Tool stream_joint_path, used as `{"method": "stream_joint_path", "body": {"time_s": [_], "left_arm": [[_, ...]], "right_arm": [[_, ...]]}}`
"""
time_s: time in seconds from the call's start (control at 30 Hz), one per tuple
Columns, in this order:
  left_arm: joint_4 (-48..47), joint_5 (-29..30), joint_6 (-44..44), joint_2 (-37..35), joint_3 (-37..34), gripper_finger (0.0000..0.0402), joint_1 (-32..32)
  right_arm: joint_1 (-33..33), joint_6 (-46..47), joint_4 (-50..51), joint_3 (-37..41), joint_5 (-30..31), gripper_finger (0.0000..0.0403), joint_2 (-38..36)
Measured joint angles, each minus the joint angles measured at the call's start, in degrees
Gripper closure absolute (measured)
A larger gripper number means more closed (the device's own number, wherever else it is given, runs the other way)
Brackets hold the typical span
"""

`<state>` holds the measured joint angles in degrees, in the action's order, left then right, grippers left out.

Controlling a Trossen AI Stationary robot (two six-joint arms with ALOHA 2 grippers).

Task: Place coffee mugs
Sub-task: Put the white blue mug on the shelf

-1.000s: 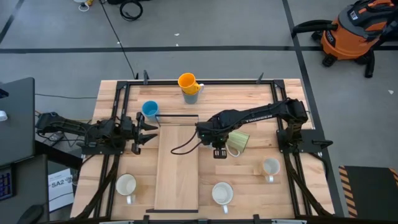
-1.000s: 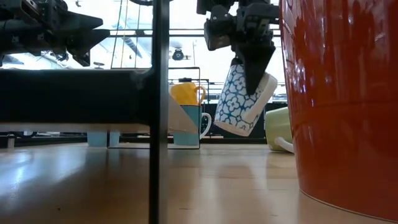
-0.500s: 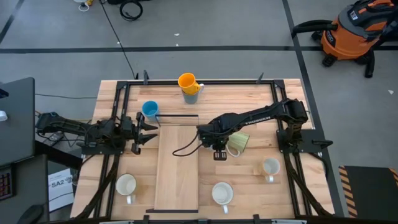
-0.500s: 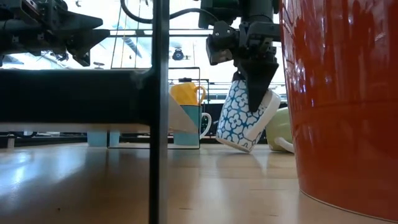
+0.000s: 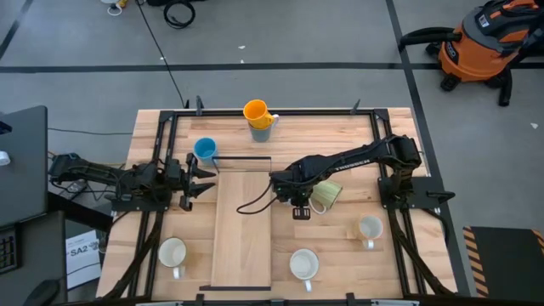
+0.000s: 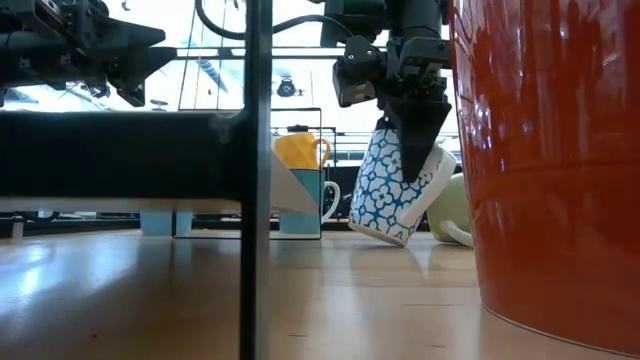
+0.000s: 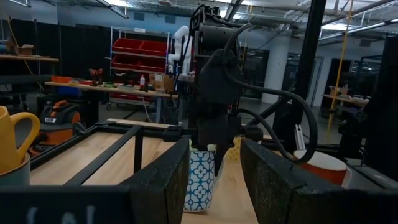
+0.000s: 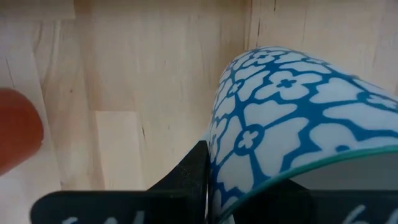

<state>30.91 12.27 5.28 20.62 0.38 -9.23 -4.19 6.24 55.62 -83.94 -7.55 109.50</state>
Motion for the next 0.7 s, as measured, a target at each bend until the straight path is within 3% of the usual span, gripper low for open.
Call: {"method": "stream_joint_path", "body": {"time_s": [0.2, 0.5, 0.7], "left_arm": [[-0.02, 0.00, -0.03, 0.00, 0.00, 0.0251, 0.00], [-0.02, 0.01, -0.07, 0.00, 0.00, 0.0251, 0.00], [-0.02, 0.00, -0.07, 0.00, 0.00, 0.0251, 0.00]], "right_arm": [[0.00, 0.00, -0.17, 0.02, 0.00, 0.0332, 0.02], [0.00, 0.20, -1.75, 0.04, 0.00, 0.0276, 0.04], [0.02, 0.22, -1.95, 0.04, -0.01, 0.0267, 0.06]]}}
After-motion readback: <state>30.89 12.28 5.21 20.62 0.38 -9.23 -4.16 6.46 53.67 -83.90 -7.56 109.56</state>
